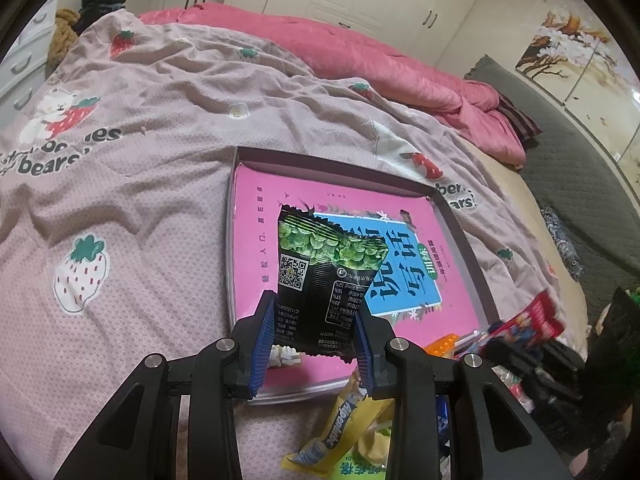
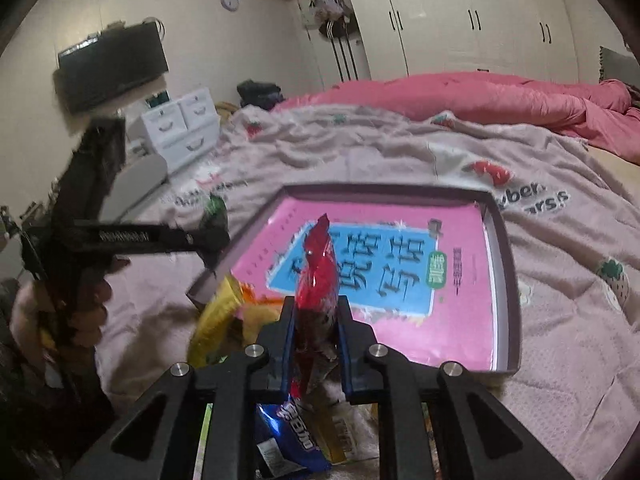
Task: Organize snacks
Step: 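Carry the peas packet with the left tool while the right tool carries the red packet, then release the peas packet onto the workbook with the left tool while the right tool releases the red packet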
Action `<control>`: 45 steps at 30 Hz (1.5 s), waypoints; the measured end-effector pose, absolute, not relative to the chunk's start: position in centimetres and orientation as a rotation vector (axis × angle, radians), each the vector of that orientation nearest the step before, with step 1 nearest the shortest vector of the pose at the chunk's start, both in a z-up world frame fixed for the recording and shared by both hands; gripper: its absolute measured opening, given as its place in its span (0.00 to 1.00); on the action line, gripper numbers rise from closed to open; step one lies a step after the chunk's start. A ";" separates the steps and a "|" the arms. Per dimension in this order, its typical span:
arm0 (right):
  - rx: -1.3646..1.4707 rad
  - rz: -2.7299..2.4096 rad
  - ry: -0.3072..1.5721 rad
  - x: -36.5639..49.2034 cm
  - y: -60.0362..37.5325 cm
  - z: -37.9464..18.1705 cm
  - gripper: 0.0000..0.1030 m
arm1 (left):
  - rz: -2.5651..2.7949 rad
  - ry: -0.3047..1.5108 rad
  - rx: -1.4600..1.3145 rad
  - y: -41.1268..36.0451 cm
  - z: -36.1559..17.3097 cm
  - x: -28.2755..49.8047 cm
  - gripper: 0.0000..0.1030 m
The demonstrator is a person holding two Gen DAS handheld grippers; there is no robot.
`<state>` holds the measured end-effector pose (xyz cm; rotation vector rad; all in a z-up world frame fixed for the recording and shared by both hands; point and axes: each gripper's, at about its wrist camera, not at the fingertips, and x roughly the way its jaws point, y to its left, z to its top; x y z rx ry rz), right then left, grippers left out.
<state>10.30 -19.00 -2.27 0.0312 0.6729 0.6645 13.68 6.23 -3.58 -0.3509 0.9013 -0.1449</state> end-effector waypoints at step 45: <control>0.207 0.401 0.864 17.2 -24.5 -6.9 0.42 | -0.162 1.018 -0.284 4.0 -7.2 15.8 0.36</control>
